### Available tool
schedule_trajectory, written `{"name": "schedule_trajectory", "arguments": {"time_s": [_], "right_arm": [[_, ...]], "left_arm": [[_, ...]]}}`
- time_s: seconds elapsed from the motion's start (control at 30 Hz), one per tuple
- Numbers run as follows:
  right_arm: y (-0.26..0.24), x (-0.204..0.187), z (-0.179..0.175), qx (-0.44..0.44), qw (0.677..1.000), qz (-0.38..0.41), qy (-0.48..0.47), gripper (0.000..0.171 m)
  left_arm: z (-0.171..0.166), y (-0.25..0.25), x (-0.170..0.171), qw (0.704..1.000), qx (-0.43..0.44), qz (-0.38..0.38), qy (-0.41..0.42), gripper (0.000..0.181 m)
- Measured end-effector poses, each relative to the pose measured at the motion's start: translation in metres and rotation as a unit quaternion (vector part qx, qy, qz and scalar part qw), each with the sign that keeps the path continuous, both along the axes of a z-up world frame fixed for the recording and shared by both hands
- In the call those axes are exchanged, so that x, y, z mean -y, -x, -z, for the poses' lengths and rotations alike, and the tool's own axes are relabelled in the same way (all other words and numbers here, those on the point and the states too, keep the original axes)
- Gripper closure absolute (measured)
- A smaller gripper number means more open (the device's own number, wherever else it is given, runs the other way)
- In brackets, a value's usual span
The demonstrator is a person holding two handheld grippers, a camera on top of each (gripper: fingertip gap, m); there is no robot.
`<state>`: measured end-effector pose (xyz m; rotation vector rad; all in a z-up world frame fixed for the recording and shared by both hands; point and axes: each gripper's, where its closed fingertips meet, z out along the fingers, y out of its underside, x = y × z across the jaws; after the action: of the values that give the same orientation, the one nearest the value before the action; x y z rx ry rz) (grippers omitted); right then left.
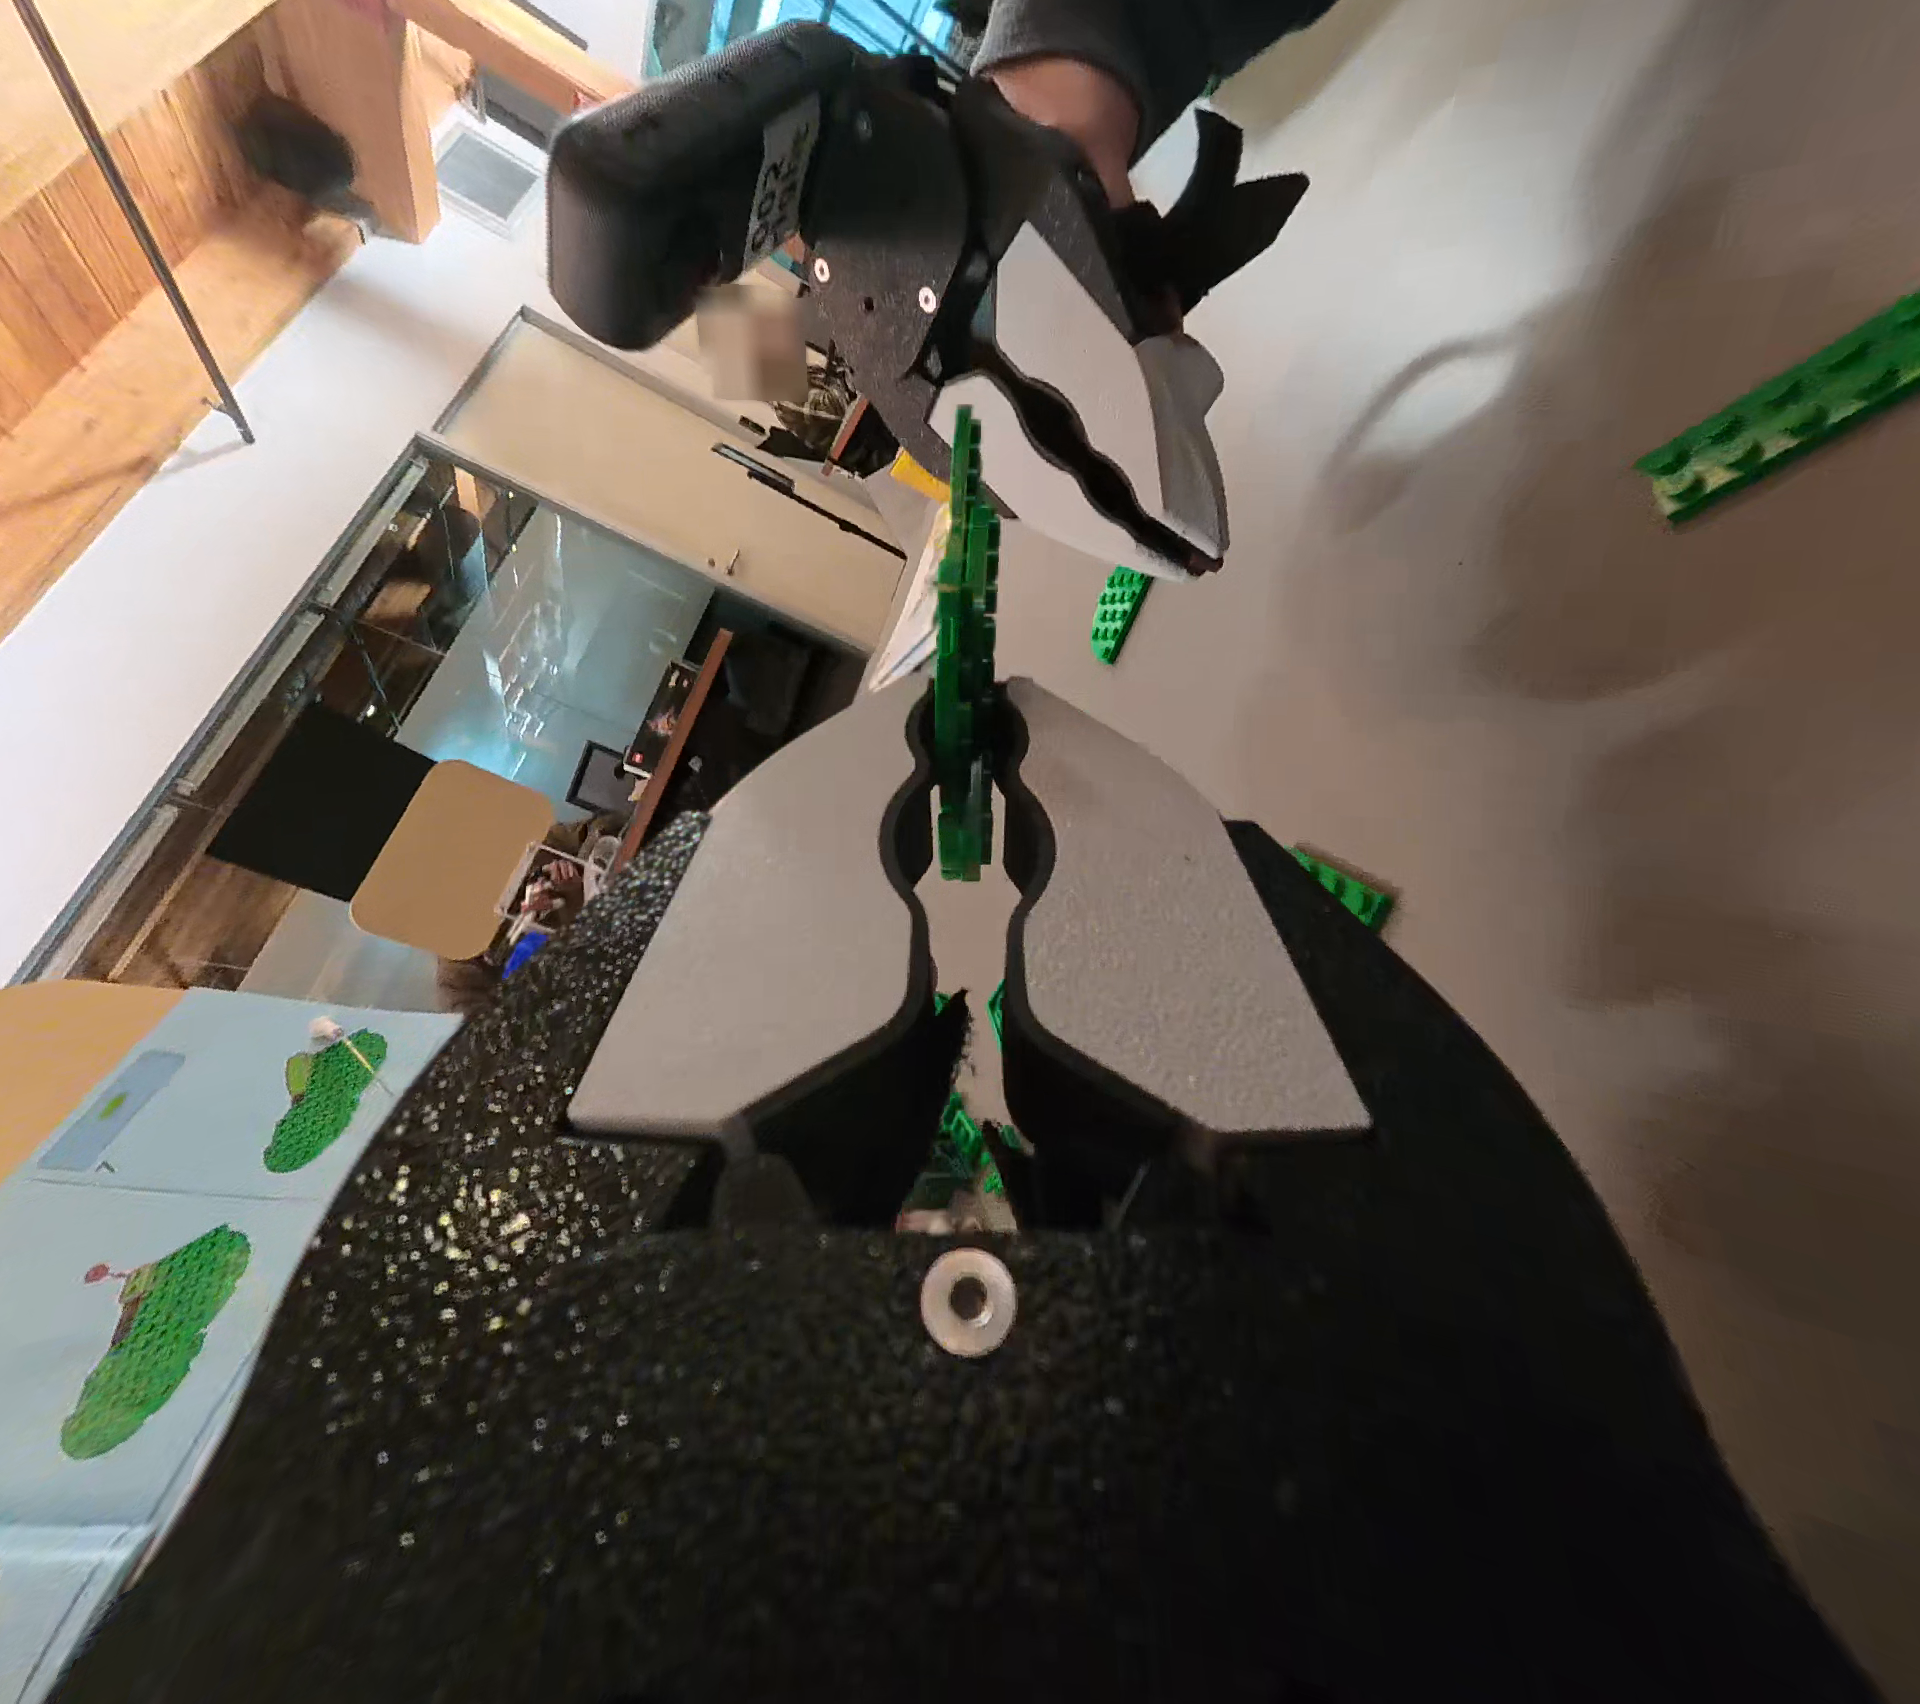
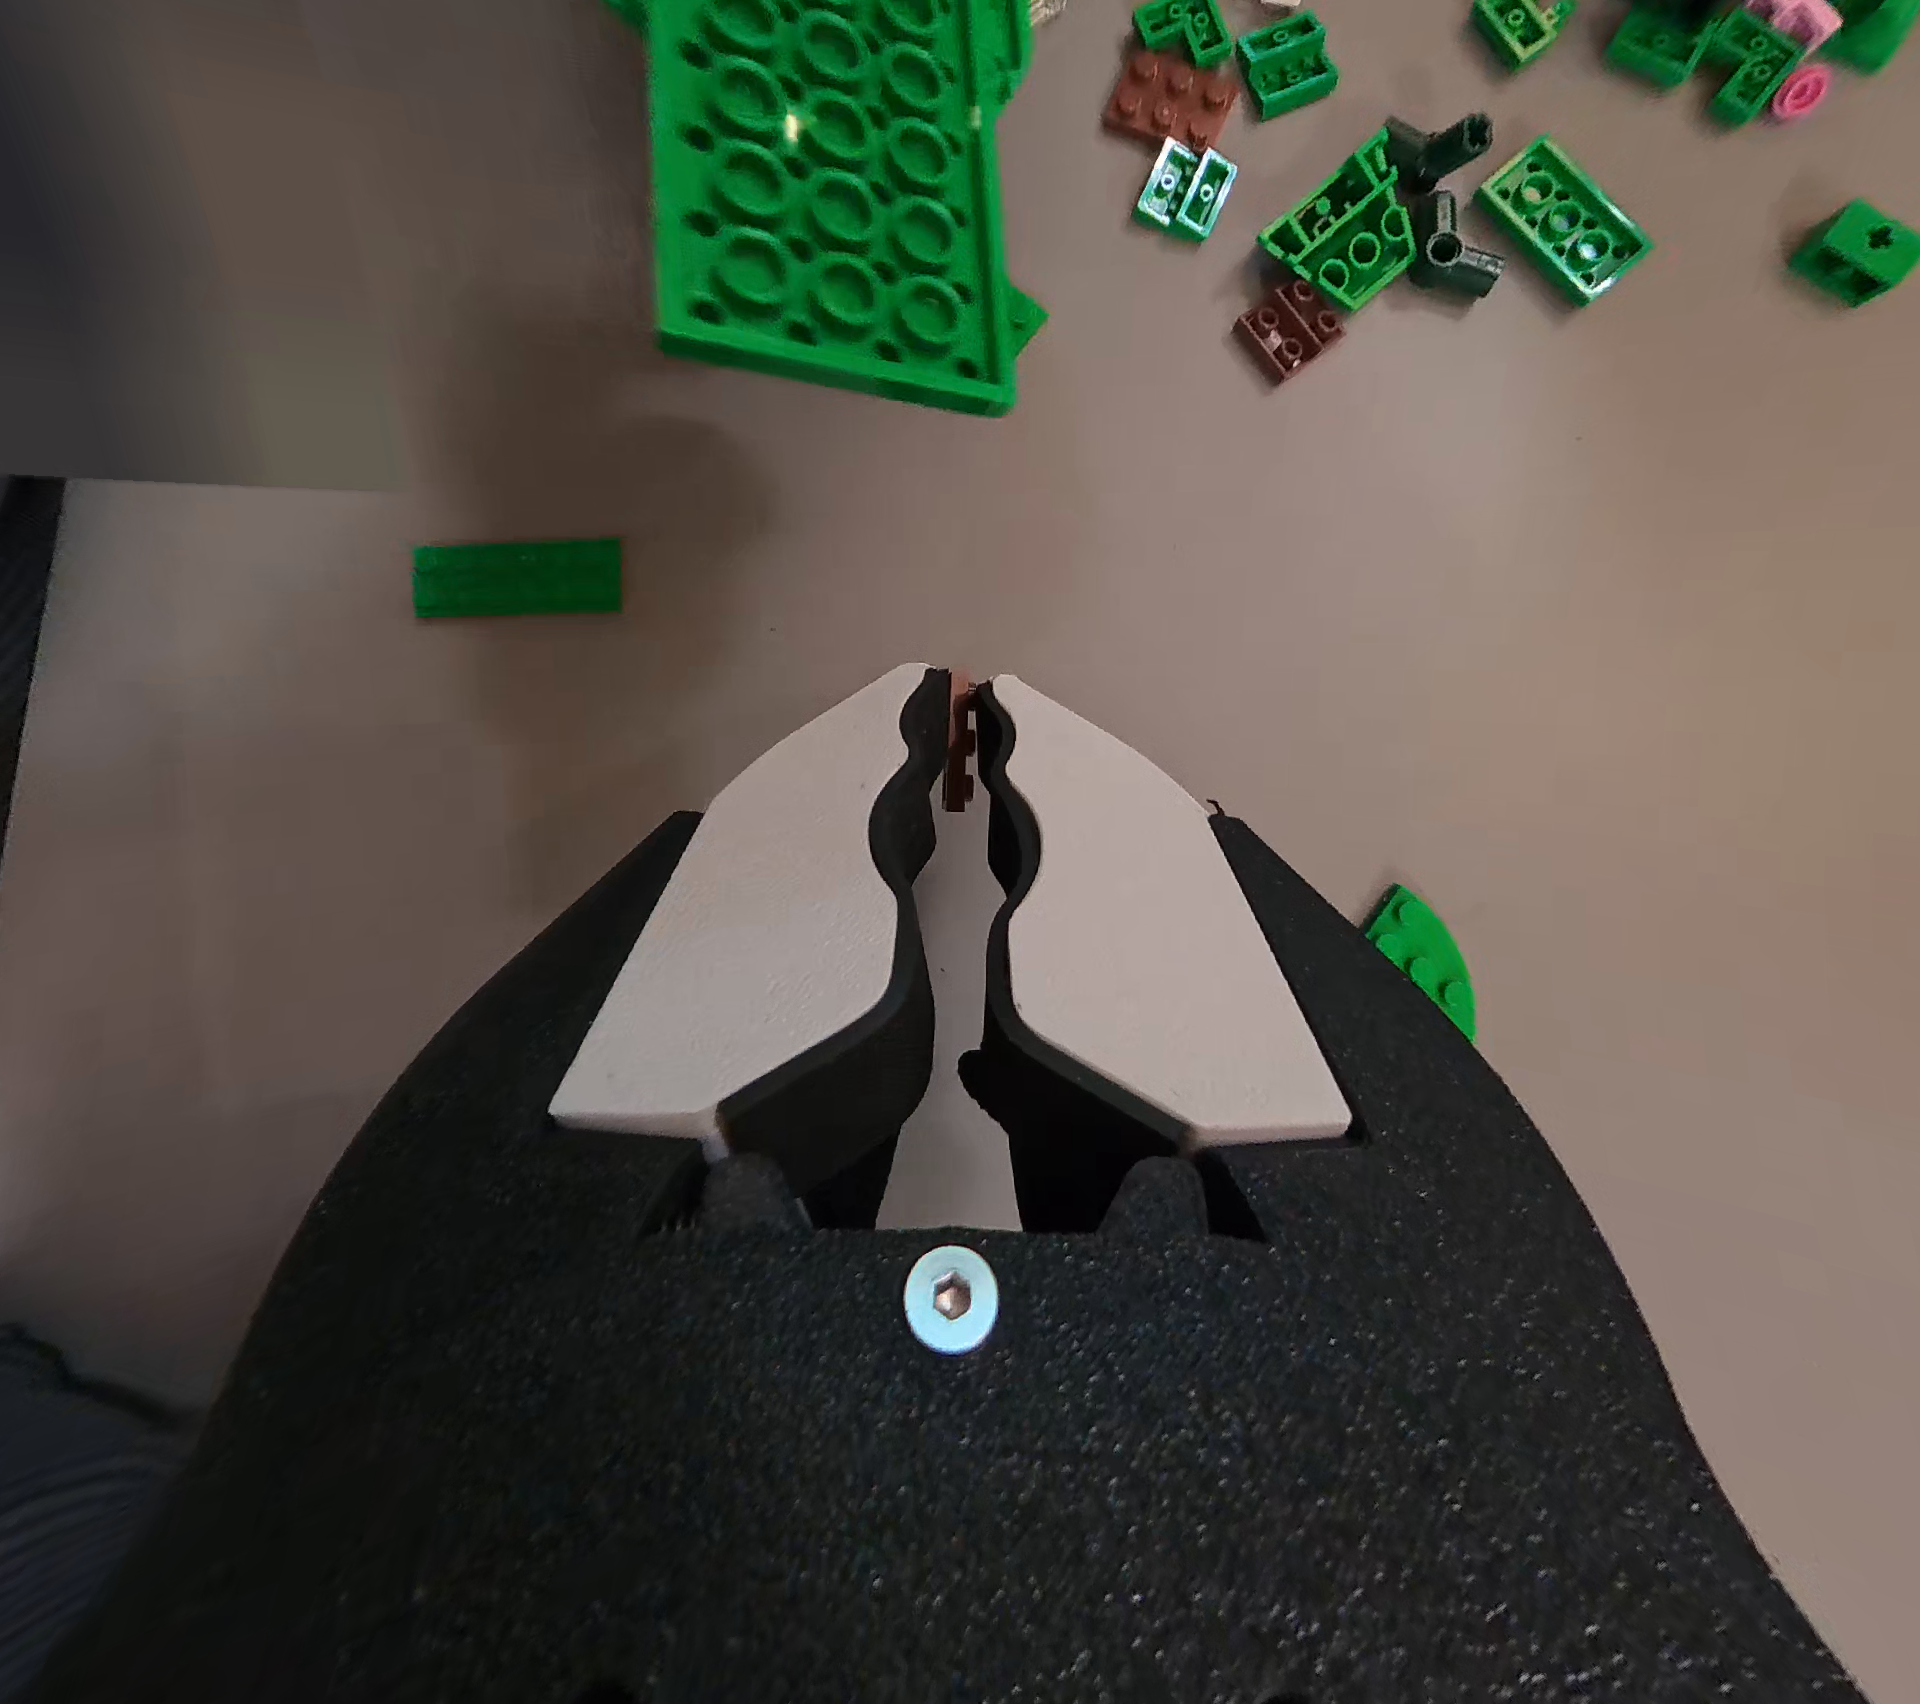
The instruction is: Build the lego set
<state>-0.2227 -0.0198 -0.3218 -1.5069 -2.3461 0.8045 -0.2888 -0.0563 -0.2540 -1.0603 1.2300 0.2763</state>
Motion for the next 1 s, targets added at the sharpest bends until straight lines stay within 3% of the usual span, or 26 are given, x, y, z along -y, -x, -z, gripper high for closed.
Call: {"name": "schedule_trajectory", "arguments": {"time_s": [0.33,0.47,0.6,0.7,0.77,0.9,1.0], "right_arm": [[0.002,-0.011,0.002,-0.010,0.999,0.009,-0.039,0.167],[0.008,-0.022,0.008,-0.028,0.990,-0.003,-0.136,0.167],[0.014,-0.028,0.013,-0.049,0.961,-0.043,-0.267,0.166],[0.014,-0.030,0.018,-0.041,0.948,-0.056,-0.311,0.166],[0.013,-0.033,0.019,-0.039,0.945,-0.055,-0.319,0.166],[0.015,-0.034,0.011,-0.057,0.942,-0.053,-0.325,0.167],[0.016,-0.034,0.008,-0.063,0.940,-0.055,-0.332,0.167]], "left_arm": [[0.010,0.006,-0.011,0.999,-0.010,-0.034,0.014,0.173],[0.008,0.012,-0.014,0.999,0.002,-0.048,0.012,0.173],[0.009,0.018,-0.018,0.997,-0.026,-0.069,-0.013,0.174],[0.018,0.011,-0.017,0.996,0.018,-0.044,0.078,0.173],[0.018,0.002,-0.011,0.970,0.126,0.000,0.210,0.173],[0.005,-0.006,0.004,0.839,0.307,0.113,0.436,0.174],[0.000,-0.006,0.008,0.761,0.366,0.157,0.512,0.174]]}}
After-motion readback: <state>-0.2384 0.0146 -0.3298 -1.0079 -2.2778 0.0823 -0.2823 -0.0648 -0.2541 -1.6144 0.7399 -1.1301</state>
